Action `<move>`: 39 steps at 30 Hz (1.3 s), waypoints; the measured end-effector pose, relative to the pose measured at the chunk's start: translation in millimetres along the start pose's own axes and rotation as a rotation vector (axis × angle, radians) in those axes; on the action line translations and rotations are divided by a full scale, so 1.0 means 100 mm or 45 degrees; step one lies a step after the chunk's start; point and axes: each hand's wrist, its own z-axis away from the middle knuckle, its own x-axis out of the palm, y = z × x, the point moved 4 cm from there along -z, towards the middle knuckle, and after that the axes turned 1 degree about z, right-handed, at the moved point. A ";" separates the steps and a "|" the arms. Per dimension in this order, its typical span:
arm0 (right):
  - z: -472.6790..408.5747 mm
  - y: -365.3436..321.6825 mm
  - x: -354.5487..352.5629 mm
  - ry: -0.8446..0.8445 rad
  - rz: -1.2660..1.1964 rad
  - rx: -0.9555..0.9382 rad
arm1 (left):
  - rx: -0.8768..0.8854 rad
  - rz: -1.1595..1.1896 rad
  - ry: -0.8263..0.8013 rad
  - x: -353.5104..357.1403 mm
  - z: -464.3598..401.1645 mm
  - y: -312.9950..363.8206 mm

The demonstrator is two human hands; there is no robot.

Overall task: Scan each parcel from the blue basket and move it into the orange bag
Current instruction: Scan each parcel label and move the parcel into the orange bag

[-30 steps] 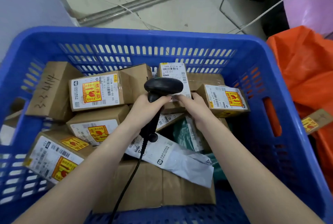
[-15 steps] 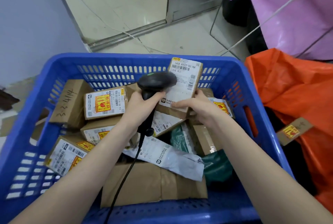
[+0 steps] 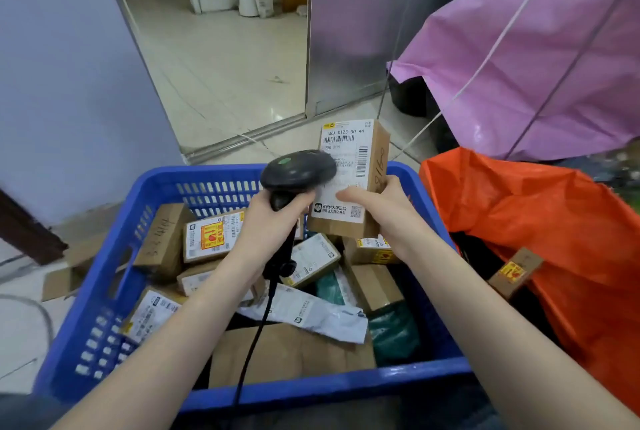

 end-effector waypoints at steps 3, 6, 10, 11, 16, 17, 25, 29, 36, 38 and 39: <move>0.15 -0.03 -0.04 0.076 0.031 -0.105 | 0.019 0.059 0.047 -0.02 0.12 0.09; 0.23 -0.03 -0.05 0.116 0.016 -0.180 | 0.007 0.087 0.055 -0.04 0.22 0.17; 0.34 -0.01 -0.07 0.129 -0.039 -0.196 | 0.056 0.018 0.020 -0.06 0.34 0.32; 0.36 -0.01 -0.08 0.134 -0.038 -0.201 | 0.062 -0.005 0.015 -0.06 0.36 0.34; 0.50 -0.05 -0.11 0.174 0.053 -0.256 | 0.043 -0.024 -0.024 -0.05 0.43 0.37; 0.52 -0.06 -0.11 0.183 0.069 -0.259 | 0.036 -0.034 -0.026 -0.04 0.44 0.37; 0.57 -0.09 -0.16 0.198 0.102 -0.293 | 0.034 -0.034 -0.008 0.00 0.43 0.38; 0.56 -0.07 -0.21 0.202 0.089 -0.283 | 0.074 -0.011 -0.011 0.04 0.44 0.40; 0.55 -0.08 -0.39 0.248 0.067 -0.277 | 0.078 0.076 -0.051 0.19 0.45 0.44; 0.55 -0.10 -0.49 0.263 0.056 -0.286 | 0.064 0.057 -0.032 0.27 0.44 0.43; 0.55 -0.11 -0.56 0.277 0.035 -0.287 | 0.057 0.043 -0.026 0.32 0.43 0.43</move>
